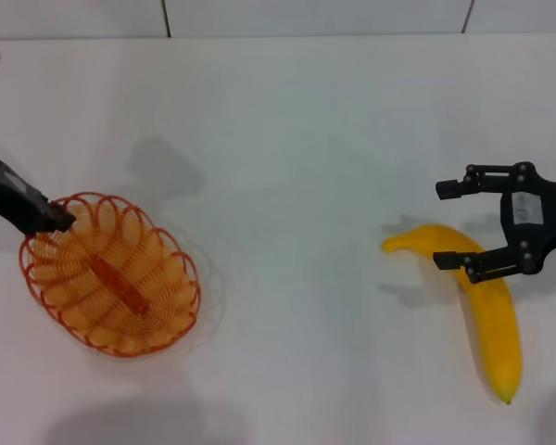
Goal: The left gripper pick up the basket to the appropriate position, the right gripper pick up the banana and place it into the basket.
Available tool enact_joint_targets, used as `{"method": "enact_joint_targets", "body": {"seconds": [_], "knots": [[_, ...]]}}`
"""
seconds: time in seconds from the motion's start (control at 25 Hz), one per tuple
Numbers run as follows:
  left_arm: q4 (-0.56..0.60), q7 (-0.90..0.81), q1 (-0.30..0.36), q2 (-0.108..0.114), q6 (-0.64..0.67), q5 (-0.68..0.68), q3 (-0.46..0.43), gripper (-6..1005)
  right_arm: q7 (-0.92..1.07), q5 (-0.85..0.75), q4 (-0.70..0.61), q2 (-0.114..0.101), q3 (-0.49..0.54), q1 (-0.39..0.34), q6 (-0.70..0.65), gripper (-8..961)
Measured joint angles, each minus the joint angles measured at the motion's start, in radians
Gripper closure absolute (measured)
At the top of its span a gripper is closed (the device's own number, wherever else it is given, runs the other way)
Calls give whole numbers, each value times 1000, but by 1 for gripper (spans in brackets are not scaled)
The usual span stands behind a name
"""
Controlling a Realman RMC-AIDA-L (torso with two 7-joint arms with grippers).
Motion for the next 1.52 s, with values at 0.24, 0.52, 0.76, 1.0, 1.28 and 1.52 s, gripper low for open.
{"method": "enact_joint_targets", "body": {"seconds": [0.24, 0.52, 0.76, 1.0, 1.28, 1.52], "knots": [[34, 2, 13, 1, 42, -18, -37, 896, 0, 0, 0, -1, 0, -2, -1, 74], [46, 2, 28, 2, 83, -68, -43, 911, 0, 0, 0, -2, 0, -5, -3, 74], [48, -9, 48, 4, 121, -172, -138, 912, 0, 0, 0, -2, 0, -6, -3, 74], [-1, -40, 49, -2, 72, -212, -216, 913, 0, 3, 0, -1, 0, -1, 2, 74], [-162, -84, 18, -4, -57, -275, -217, 913, 0, 27, 0, 0, 0, -3, 5, 74], [-252, -113, -15, -5, -80, -302, -209, 912, 0, 28, 0, 3, 0, 3, 4, 75]]}}
